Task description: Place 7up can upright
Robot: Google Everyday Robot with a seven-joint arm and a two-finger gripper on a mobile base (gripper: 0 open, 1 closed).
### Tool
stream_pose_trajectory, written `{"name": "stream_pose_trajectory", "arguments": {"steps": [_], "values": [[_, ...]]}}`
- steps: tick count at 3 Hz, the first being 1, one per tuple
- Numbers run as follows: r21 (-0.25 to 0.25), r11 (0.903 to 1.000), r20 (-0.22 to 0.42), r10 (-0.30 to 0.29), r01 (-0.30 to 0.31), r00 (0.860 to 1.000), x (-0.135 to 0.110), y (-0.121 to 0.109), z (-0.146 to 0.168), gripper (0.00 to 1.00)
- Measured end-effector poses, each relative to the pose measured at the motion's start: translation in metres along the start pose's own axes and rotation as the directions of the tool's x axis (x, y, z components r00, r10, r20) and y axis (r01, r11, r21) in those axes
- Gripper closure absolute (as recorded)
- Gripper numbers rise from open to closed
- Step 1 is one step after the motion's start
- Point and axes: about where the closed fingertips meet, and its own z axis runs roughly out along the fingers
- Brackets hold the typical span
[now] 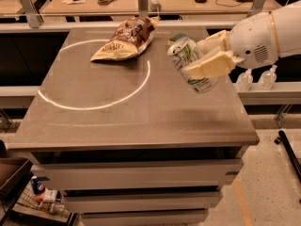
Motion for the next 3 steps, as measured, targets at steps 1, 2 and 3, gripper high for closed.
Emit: {"name": "stream_pose_trajectory", "arguments": {"steps": [1, 2, 3], "values": [[-0.012, 0.9999, 0.136, -0.001, 0.003, 0.991, 0.007, 0.009, 0.01, 1.0], [-0.002, 0.9999, 0.23, 0.014, -0.014, 0.973, 0.019, 0.016, 0.011, 1.0], [0.017, 0.9995, 0.311, 0.021, -0.028, 0.95, 0.029, 0.019, 0.008, 1.0]]}}
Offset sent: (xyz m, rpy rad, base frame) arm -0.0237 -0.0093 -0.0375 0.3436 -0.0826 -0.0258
